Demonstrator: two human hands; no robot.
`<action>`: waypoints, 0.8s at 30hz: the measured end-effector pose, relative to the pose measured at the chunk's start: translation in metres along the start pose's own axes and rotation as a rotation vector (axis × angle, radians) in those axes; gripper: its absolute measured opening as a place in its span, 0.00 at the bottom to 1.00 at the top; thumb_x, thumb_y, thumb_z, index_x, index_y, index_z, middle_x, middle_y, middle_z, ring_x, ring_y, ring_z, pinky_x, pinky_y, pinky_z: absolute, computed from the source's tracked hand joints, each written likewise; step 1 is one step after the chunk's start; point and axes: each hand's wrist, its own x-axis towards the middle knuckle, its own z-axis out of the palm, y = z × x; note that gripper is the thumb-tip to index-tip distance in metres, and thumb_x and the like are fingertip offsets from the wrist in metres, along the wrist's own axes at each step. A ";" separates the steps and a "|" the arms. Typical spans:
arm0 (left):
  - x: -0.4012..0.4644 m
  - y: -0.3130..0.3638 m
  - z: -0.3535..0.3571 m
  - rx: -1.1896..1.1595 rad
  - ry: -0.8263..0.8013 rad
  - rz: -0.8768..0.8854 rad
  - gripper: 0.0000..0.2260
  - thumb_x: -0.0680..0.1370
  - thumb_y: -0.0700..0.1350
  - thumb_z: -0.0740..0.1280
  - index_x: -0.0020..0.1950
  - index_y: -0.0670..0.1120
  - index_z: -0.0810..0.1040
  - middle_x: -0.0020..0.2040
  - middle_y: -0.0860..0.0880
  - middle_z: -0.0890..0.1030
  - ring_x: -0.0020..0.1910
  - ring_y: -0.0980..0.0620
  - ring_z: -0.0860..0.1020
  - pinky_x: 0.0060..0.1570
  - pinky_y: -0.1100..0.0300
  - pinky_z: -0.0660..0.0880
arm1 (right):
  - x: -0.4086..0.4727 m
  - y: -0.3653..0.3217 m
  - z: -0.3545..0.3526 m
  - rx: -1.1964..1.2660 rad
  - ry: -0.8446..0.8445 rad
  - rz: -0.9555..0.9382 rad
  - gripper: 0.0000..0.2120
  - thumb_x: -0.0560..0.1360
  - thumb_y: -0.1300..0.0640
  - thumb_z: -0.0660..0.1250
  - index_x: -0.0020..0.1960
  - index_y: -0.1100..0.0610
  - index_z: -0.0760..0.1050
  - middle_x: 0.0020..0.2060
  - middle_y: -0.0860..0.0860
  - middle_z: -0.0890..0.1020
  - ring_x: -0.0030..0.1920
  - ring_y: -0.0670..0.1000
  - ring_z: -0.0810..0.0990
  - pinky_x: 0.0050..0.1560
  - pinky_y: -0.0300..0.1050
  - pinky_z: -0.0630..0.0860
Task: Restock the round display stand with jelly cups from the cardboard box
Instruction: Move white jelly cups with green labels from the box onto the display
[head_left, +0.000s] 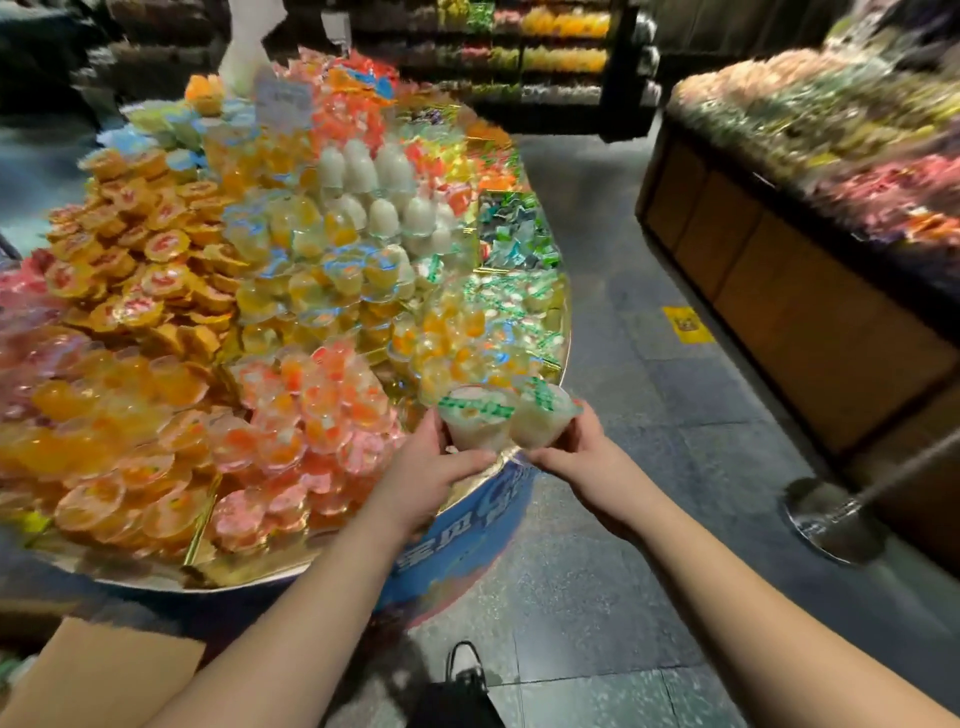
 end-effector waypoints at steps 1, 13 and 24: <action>0.013 -0.002 0.007 0.071 0.004 -0.009 0.27 0.70 0.36 0.75 0.66 0.45 0.71 0.59 0.50 0.81 0.60 0.51 0.78 0.57 0.66 0.74 | 0.006 0.002 -0.009 -0.011 0.017 0.014 0.39 0.64 0.53 0.76 0.70 0.48 0.62 0.62 0.46 0.80 0.63 0.46 0.78 0.70 0.56 0.70; 0.203 -0.017 0.052 0.276 -0.067 -0.151 0.23 0.69 0.42 0.78 0.58 0.55 0.72 0.56 0.53 0.82 0.56 0.54 0.80 0.62 0.55 0.74 | 0.154 0.014 -0.116 0.099 0.126 0.179 0.25 0.70 0.35 0.59 0.65 0.42 0.65 0.66 0.44 0.74 0.60 0.41 0.75 0.46 0.40 0.72; 0.319 -0.020 0.103 -0.203 0.081 -0.385 0.11 0.81 0.43 0.65 0.60 0.51 0.68 0.56 0.53 0.75 0.52 0.53 0.76 0.52 0.55 0.73 | 0.263 0.031 -0.188 0.021 0.136 0.256 0.15 0.83 0.48 0.57 0.69 0.46 0.61 0.56 0.43 0.75 0.54 0.42 0.74 0.49 0.39 0.69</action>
